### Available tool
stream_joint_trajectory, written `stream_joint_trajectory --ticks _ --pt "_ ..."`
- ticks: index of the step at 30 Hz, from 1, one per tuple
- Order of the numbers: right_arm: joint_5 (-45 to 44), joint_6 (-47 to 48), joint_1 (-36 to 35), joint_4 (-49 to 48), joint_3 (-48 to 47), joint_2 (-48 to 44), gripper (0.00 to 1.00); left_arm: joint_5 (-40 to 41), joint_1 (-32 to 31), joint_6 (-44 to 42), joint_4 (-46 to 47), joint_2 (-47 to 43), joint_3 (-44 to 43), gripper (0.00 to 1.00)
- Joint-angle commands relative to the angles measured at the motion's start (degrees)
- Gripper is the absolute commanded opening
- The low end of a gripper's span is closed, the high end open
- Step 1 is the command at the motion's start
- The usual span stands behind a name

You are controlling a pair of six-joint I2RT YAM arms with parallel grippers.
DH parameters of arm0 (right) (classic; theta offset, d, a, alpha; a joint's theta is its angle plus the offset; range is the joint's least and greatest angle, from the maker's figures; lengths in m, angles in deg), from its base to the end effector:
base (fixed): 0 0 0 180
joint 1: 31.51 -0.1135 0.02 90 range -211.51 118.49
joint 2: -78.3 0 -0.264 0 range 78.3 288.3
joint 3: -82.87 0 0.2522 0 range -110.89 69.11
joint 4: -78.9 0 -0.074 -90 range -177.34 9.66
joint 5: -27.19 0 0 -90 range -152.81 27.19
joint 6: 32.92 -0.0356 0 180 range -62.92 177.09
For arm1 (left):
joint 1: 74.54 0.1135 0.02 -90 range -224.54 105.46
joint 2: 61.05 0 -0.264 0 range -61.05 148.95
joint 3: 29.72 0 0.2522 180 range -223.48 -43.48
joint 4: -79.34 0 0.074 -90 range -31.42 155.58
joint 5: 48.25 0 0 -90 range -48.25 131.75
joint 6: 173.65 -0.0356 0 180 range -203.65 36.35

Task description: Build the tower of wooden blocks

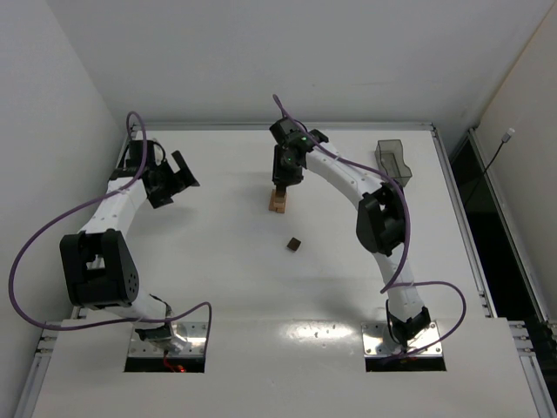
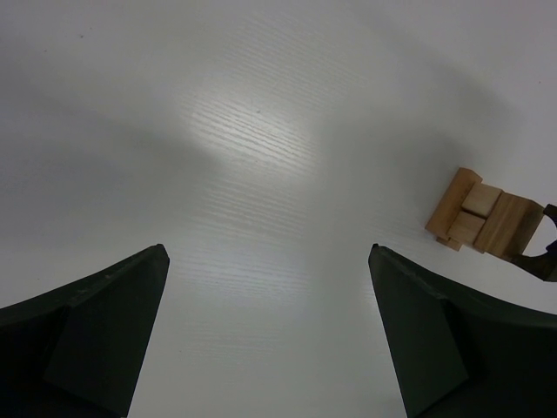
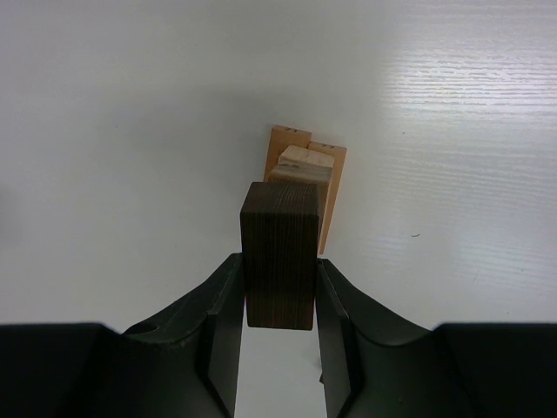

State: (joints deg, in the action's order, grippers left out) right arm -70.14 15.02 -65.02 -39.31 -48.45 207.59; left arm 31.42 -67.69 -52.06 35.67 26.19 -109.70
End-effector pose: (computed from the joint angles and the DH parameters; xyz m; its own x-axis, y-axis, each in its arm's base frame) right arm 0.4146 0.2691 0.2323 -0.8657 0.2236 -0.4478 0.1158 0.9598 0.2555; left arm 0.3246 0.0326 0.2607 -0.6539 -0.5976 -0.4639 -0.4082 0.7950 -0.4487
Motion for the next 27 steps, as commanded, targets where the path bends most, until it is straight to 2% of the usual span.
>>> stream_joint_trajectory --ticks 1,10,13,16,27 --pt "0.8 0.0 -0.2 -1.7 0.5 -0.4 0.01 -0.8 0.4 0.5 1.3 -0.1 -2.4 1.00" --pt "1.4 0.0 -0.2 -2.2 1.0 -0.4 0.03 -0.8 0.4 0.5 1.3 0.5 -2.4 1.00" --pt "2.0 0.0 -0.2 -2.2 1.0 -0.4 0.07 -0.8 0.4 0.5 1.3 0.5 -2.4 1.00" --pt "2.0 0.0 -0.2 -2.2 1.0 0.1 0.19 -0.8 0.4 0.5 1.3 0.5 -2.4 1.00" --pt "2.0 0.0 -0.2 -2.2 1.0 0.6 0.20 -1.4 0.4 0.5 1.3 0.5 -2.4 1.00"
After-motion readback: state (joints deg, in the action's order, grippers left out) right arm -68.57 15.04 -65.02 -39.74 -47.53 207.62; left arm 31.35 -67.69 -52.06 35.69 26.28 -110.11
